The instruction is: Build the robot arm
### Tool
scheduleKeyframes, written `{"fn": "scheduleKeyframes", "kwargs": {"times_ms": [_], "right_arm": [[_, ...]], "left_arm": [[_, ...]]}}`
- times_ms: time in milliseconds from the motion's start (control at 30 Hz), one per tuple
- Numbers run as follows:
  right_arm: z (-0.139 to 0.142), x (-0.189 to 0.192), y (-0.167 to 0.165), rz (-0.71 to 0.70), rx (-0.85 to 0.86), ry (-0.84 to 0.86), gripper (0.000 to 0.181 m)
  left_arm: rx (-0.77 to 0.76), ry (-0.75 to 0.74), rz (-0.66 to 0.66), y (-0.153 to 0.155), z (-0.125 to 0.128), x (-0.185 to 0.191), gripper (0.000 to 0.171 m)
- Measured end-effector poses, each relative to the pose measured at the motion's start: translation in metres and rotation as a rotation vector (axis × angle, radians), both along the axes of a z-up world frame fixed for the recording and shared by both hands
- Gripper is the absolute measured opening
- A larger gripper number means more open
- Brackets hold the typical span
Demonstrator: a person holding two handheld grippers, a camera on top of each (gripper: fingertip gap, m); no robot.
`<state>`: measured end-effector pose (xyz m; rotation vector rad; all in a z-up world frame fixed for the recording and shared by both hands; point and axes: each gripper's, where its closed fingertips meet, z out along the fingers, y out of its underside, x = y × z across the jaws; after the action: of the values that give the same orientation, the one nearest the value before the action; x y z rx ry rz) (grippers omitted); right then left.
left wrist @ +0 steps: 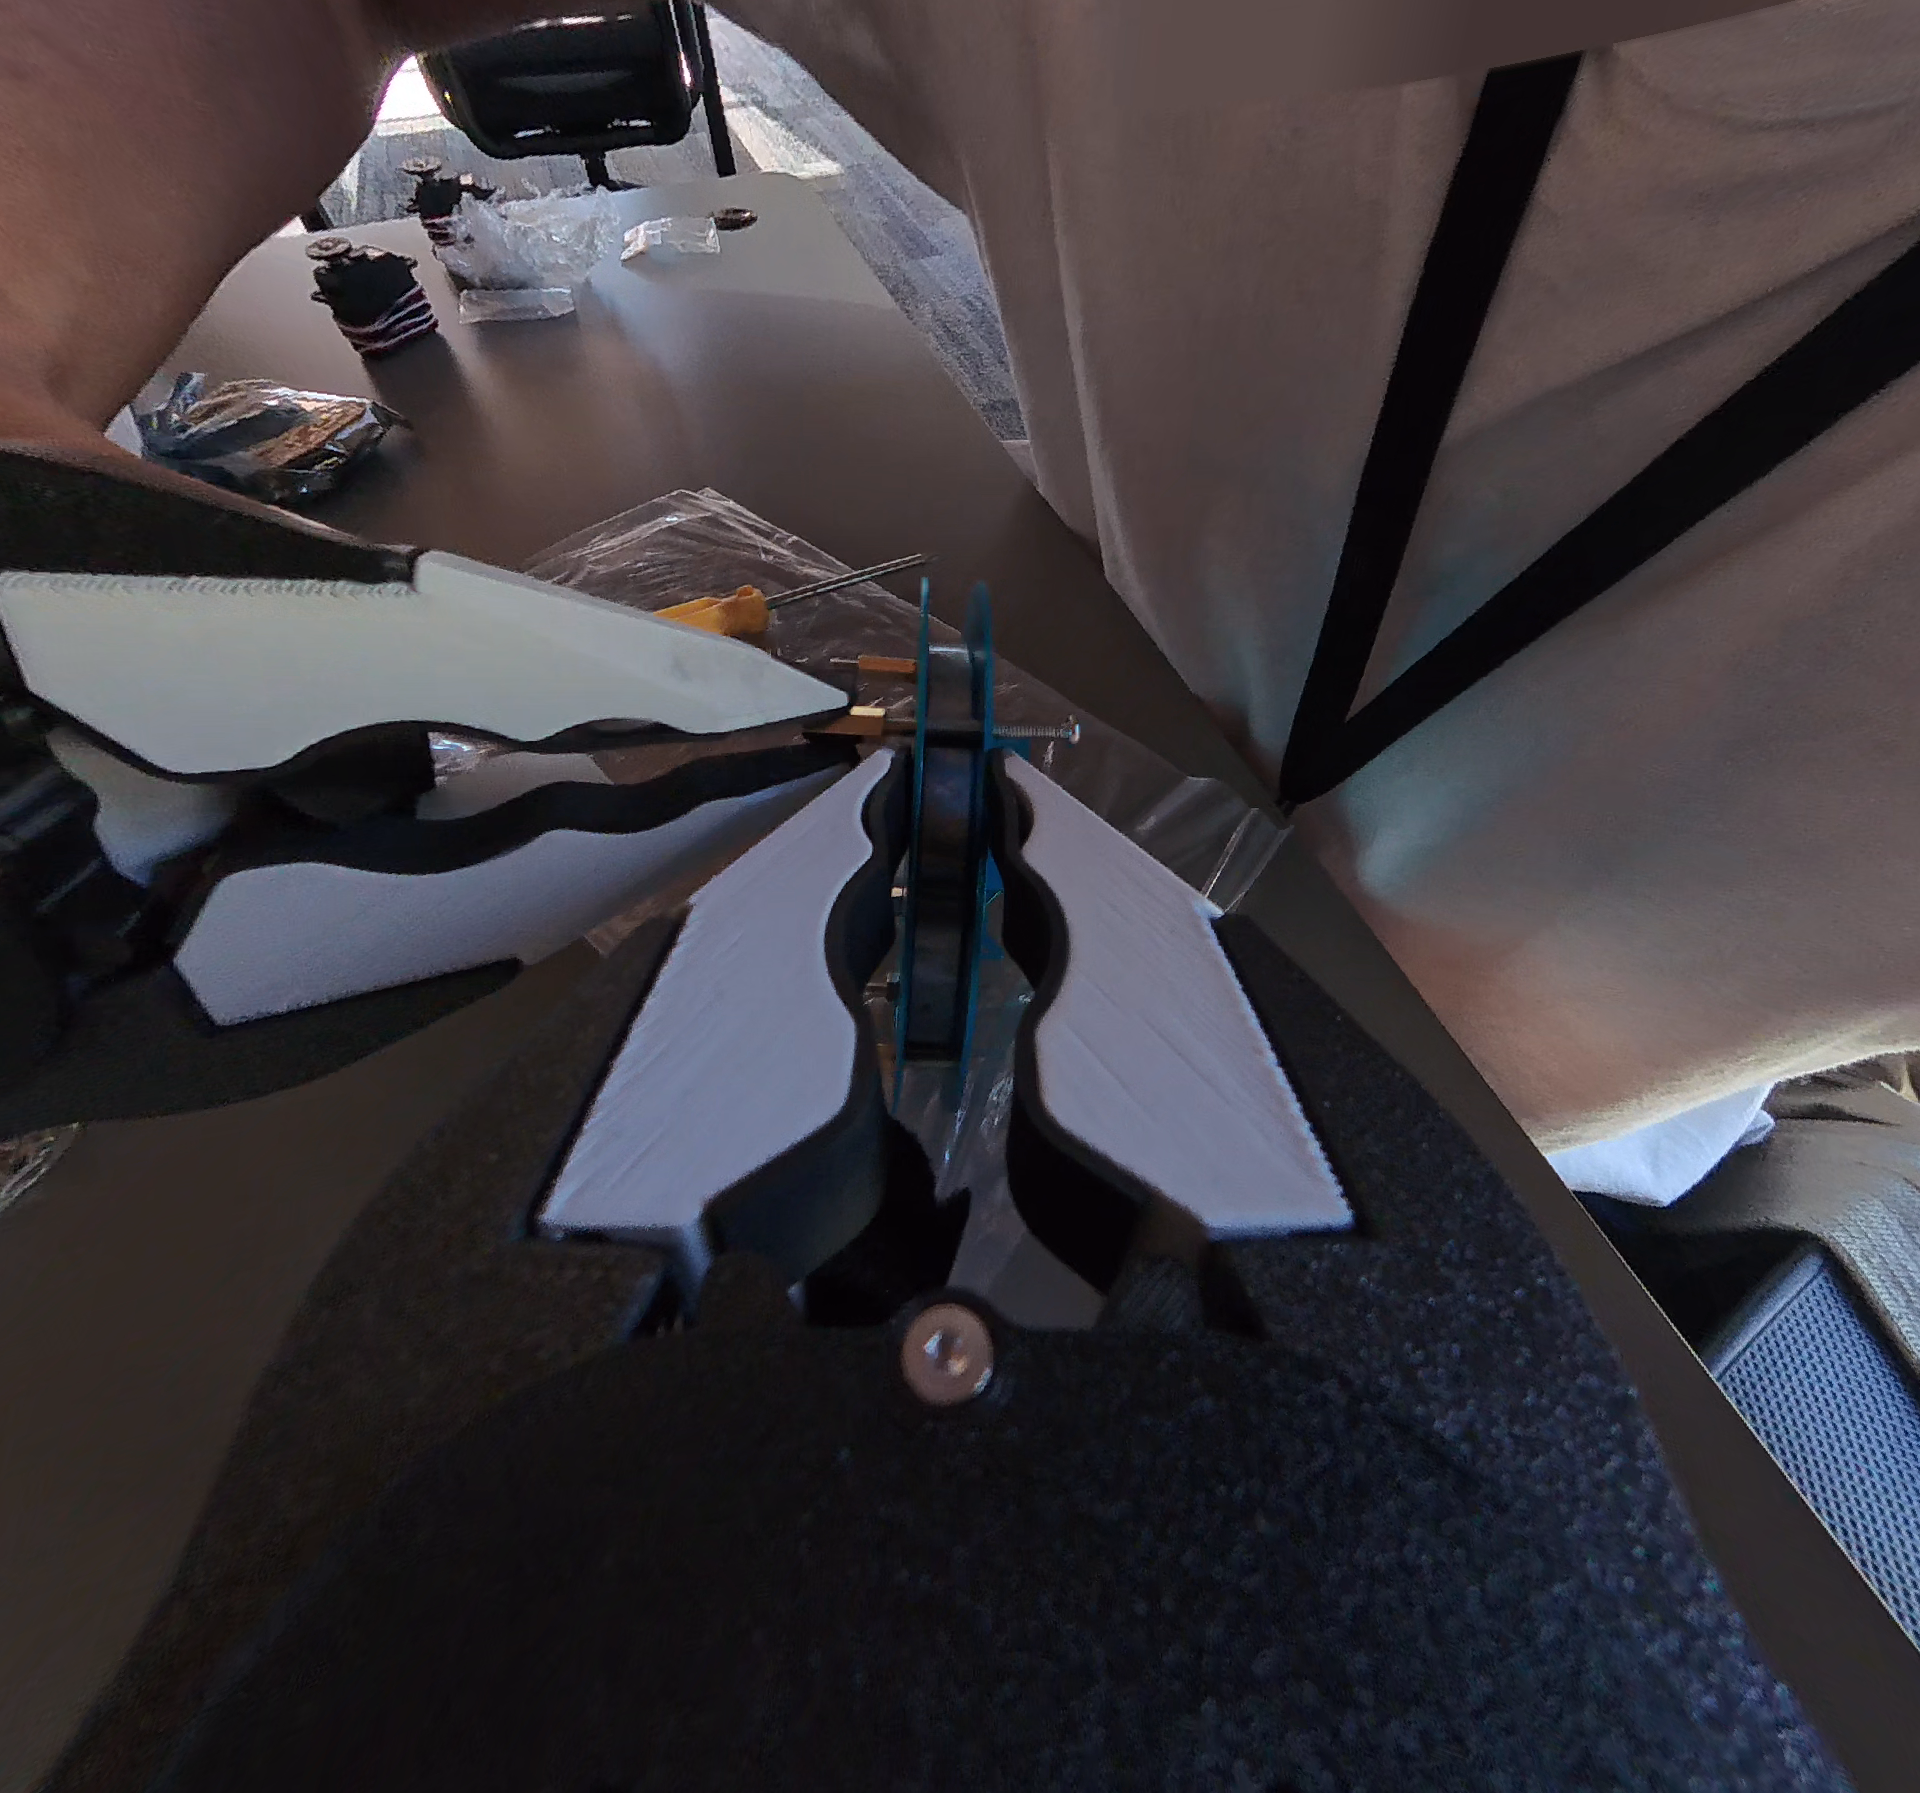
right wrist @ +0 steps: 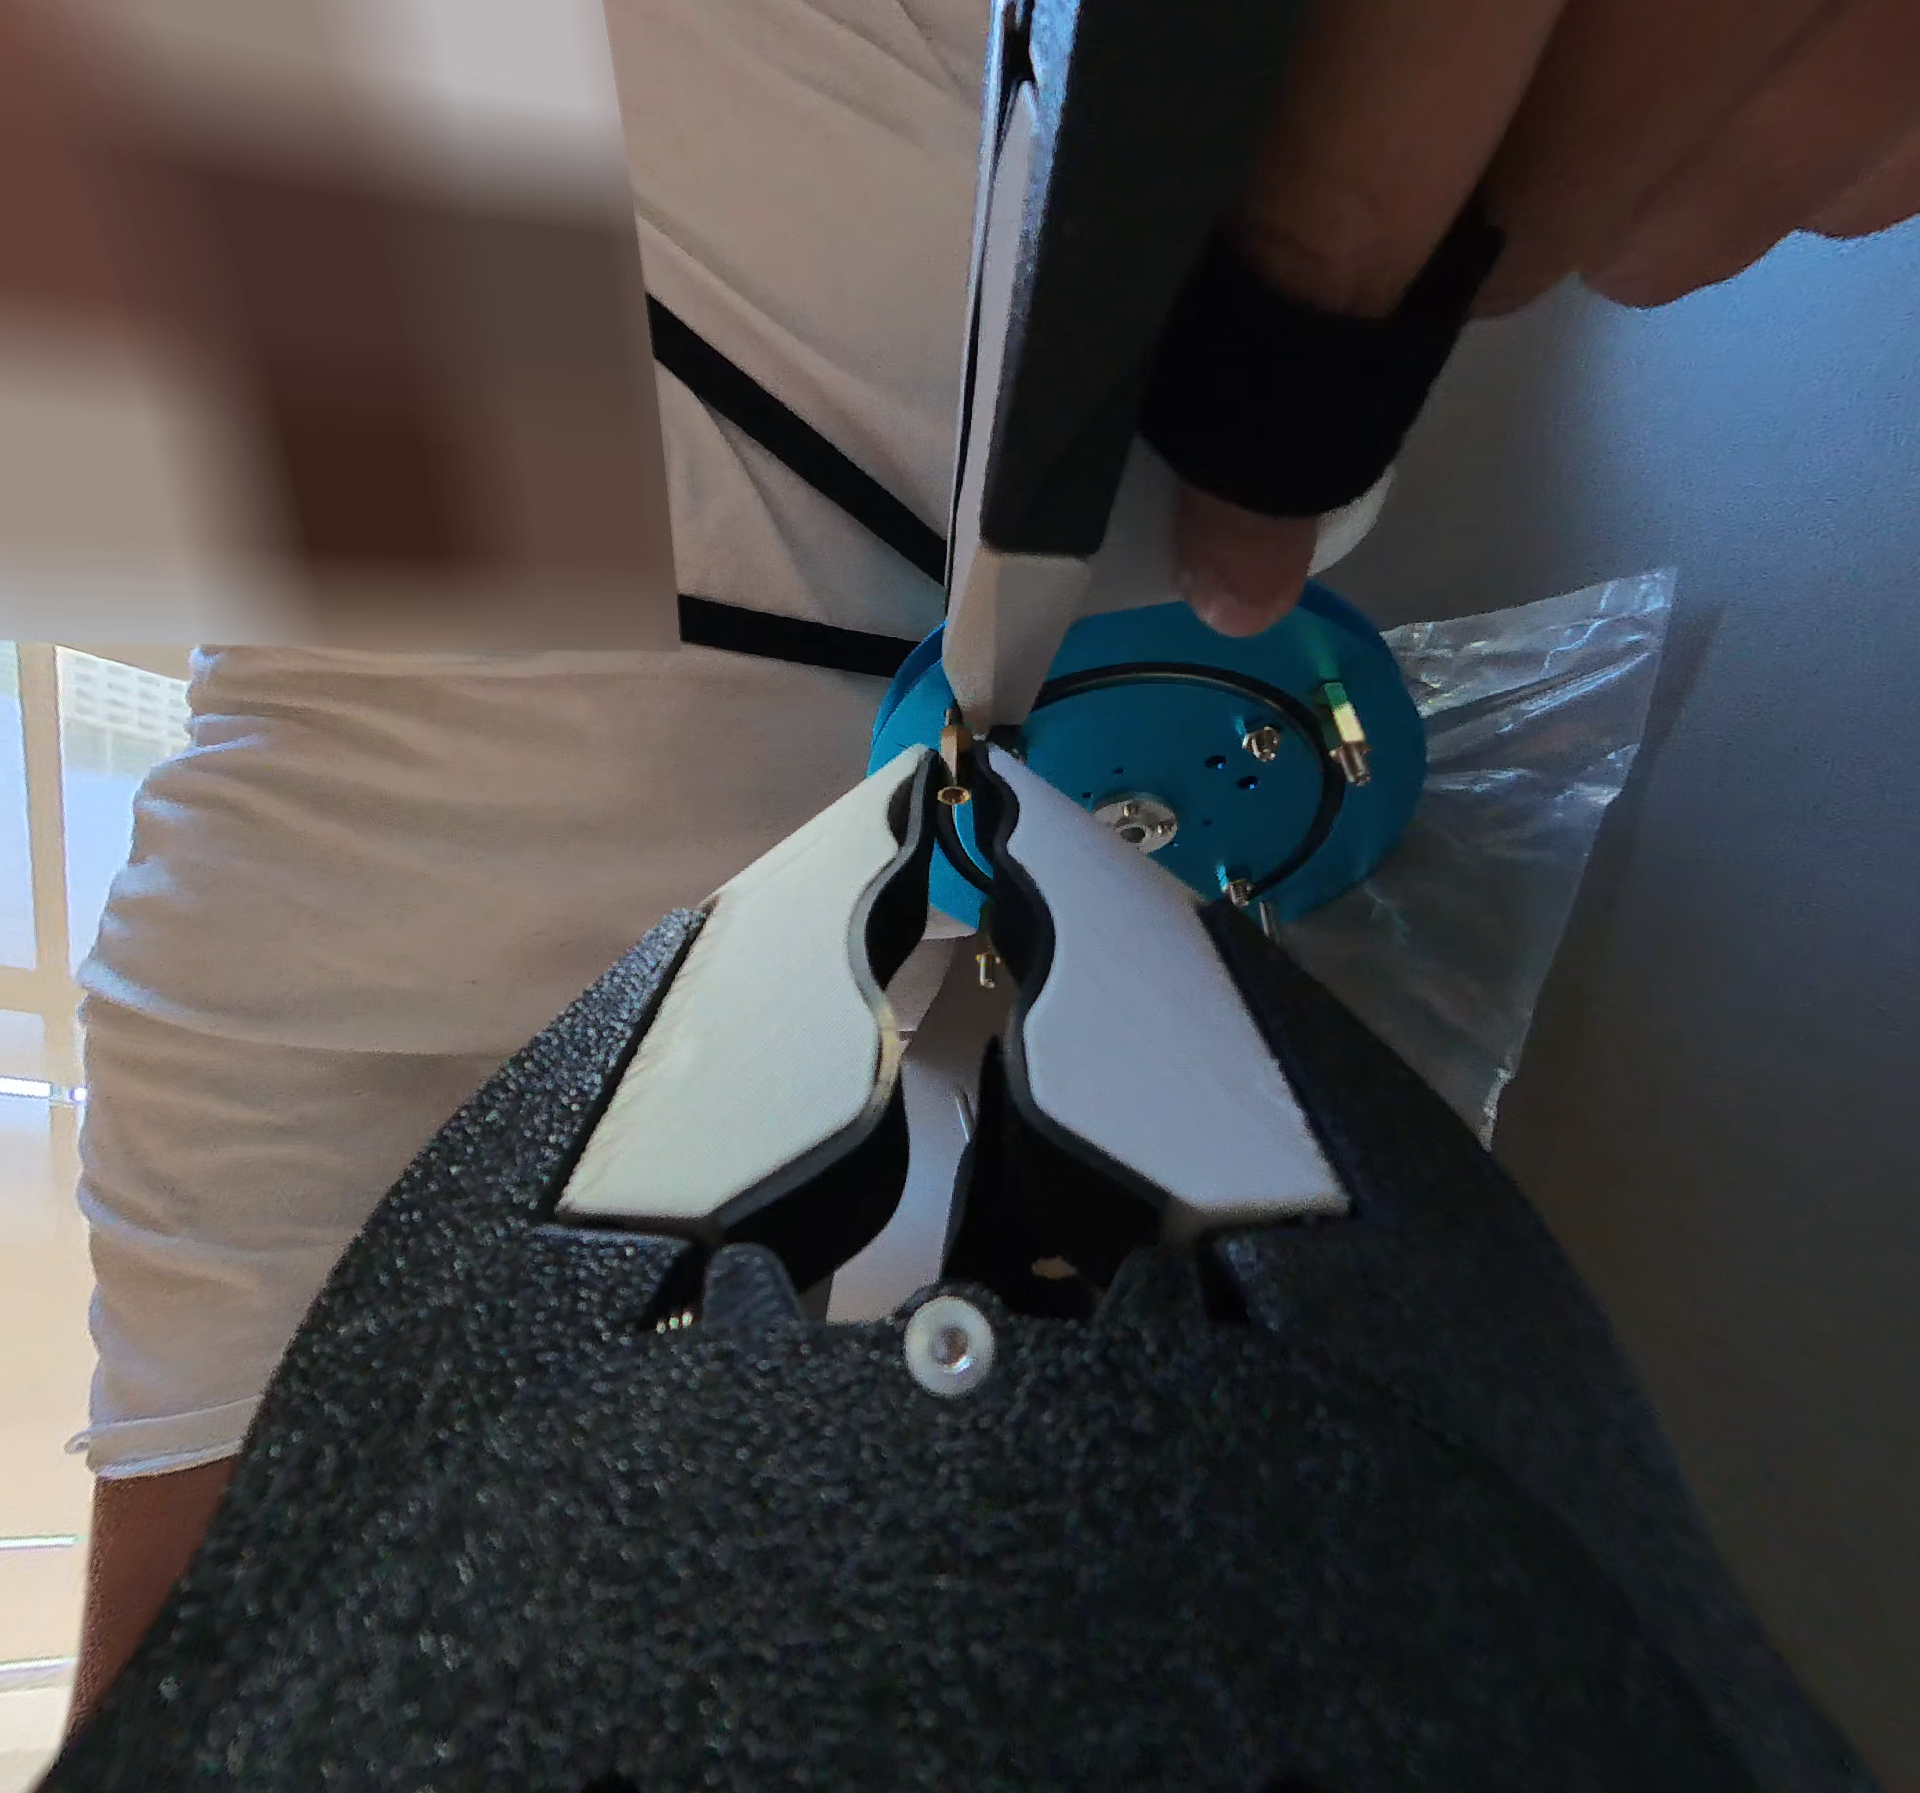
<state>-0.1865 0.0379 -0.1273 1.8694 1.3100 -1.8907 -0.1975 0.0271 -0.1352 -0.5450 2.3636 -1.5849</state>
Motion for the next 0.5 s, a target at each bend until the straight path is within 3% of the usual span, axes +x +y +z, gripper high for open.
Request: {"fn": "scheduleKeyframes", "kwargs": {"times_ms": [233, 333, 500], "right_arm": [[-0.001, 0.004, 0.002, -0.010, -0.008, 0.012, 0.004], [-0.001, 0.009, 0.002, -0.007, -0.008, 0.024, 0.005], [0.000, 0.014, 0.005, -0.057, 0.015, 0.046, 0.004]], "left_arm": [[0.069, -0.020, 0.055, 0.004, -0.006, 0.006, 0.014], [0.145, 0.002, 0.131, 0.012, -0.016, 0.011, 0.022], [0.083, -0.016, 0.300, 0.028, -0.003, 0.010, 0.029]]}}
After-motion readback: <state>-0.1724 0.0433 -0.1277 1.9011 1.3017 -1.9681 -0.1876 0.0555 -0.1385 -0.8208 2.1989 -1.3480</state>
